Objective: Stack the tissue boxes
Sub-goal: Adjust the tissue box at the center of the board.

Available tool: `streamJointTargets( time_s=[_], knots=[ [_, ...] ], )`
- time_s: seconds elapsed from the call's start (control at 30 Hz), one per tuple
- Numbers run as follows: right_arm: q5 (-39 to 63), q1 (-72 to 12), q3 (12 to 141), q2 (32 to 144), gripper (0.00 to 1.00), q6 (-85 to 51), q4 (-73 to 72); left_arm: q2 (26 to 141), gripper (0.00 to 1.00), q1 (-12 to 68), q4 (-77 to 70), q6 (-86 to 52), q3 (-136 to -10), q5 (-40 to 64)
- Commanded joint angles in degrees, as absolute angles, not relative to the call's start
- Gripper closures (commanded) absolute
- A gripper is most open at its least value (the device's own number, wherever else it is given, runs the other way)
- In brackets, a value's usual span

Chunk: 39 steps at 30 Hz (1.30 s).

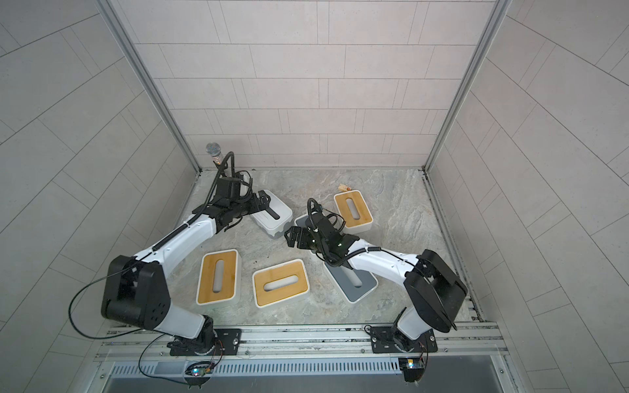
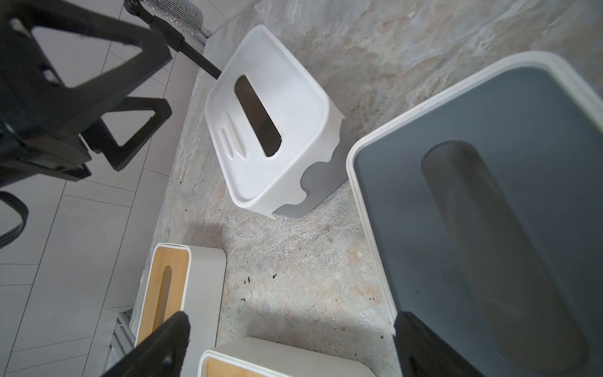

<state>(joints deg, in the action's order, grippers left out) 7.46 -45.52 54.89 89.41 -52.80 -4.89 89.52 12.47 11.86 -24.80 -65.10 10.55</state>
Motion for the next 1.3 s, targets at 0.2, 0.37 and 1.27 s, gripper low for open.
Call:
streamJointTargets(
  time_s=[0.2,0.37,1.27],
  knots=[
    [8.33,-47.02,60.60,96.73,0.01,-56.42,-9.00,101.17,0.00,10.26,18.36,-15.82,-78.10,10.17],
    [9.14,-47.11,63.53,100.46,0.01,-56.59,-9.10,107.26,0.00,9.34,21.18,-15.57,-83.99,9.73],
    [7.45,-46.69,69.70,106.89,0.01,-55.39,-3.96,109.70,0.00,8.86,39.19,-18.98,-87.44,14.39]
  ],
)
